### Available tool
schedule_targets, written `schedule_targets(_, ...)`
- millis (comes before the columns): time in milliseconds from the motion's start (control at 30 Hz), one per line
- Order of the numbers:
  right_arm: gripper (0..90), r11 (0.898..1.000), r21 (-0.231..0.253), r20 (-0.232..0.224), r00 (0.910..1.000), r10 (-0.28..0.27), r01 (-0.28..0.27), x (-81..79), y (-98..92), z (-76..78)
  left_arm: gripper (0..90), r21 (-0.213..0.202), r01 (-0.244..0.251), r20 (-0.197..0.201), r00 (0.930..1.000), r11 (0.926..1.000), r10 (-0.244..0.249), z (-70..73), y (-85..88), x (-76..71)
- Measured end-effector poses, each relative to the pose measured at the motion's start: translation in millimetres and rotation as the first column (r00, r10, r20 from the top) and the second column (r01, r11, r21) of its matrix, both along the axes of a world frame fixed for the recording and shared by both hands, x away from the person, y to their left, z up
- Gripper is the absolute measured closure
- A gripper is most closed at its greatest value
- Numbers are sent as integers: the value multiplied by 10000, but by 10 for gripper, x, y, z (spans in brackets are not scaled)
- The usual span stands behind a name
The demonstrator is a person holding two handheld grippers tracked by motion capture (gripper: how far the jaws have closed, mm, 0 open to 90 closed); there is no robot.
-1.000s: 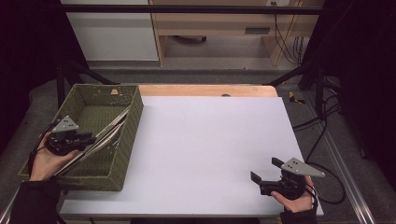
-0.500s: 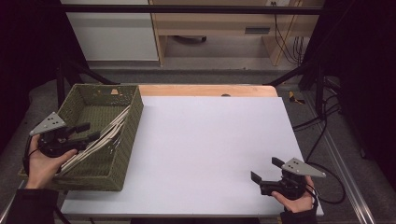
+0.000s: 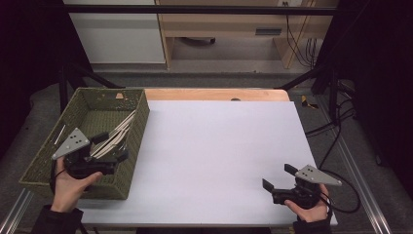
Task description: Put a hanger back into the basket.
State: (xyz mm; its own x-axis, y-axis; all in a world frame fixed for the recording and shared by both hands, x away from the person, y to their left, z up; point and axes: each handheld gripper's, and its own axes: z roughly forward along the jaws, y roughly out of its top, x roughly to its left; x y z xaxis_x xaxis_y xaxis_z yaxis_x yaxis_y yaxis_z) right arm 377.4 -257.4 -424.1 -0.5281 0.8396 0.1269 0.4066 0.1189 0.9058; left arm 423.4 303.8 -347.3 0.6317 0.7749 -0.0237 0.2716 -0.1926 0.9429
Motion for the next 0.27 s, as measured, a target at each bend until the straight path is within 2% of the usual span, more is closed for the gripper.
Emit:
schedule_targets(167,33,10000,15,23,10000,28,-28,-2,-8,2,40,-179,82,-42,10000,9998,-82,-89,-112,-90)
schedule_targets(267,33,10000,23,53,10000,62,-62,-1,-9,2,39,-114,139,-19,9999,9998,-139,-141,-169,-121)
